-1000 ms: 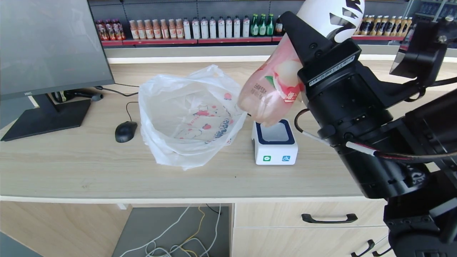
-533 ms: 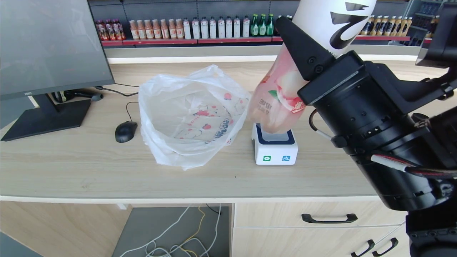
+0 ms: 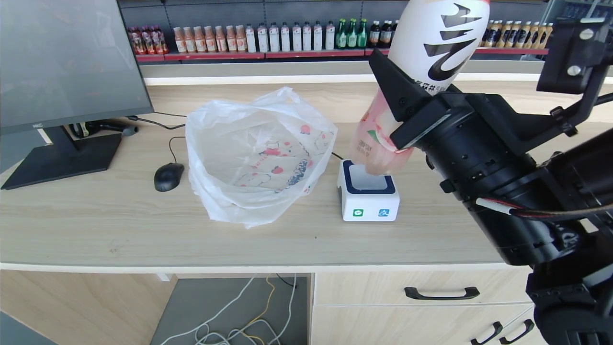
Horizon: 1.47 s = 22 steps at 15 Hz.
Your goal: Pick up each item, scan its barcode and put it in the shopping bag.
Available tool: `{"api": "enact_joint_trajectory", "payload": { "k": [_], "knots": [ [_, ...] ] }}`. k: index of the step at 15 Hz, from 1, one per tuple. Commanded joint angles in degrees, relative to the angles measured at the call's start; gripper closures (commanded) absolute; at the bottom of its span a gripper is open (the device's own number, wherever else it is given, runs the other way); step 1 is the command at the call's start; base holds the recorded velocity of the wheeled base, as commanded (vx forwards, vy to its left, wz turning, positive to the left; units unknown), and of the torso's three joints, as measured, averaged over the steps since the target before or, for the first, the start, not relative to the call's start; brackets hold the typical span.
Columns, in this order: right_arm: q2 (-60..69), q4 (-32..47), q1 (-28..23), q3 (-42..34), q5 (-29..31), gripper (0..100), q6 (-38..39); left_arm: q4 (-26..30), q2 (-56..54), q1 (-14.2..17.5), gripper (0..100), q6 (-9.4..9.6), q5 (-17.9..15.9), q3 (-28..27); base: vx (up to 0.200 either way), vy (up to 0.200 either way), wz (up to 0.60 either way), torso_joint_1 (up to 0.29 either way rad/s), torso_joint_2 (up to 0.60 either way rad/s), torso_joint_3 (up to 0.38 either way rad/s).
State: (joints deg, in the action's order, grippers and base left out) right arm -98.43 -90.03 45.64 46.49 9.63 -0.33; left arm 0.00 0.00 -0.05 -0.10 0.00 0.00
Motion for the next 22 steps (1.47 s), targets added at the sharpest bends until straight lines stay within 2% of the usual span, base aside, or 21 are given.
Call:
{"api": "enact_joint_trajectory", "payload": {
  "k": [1,9,22],
  "knots": [
    [-3.5,0.0,2.2,-0.3,0.0,100,0.1,0.0,0.0,0.0,0,0.01,0.0,0.0,0.0,0.0,0.0,0.0,0.0,0.0],
    [-5.9,0.0,-0.6,-0.5,0.1,100,0.9,0.0,0.0,0.0,0,-0.25,0.0,0.0,0.0,0.0,0.0,0.0,0.0,0.0],
    [-2.6,0.0,-1.5,-2.2,0.1,100,1.1,0.0,0.0,0.0,0,-0.25,0.0,0.0,0.0,0.2,0.0,0.002,0.0,0.002]
  ]
}}
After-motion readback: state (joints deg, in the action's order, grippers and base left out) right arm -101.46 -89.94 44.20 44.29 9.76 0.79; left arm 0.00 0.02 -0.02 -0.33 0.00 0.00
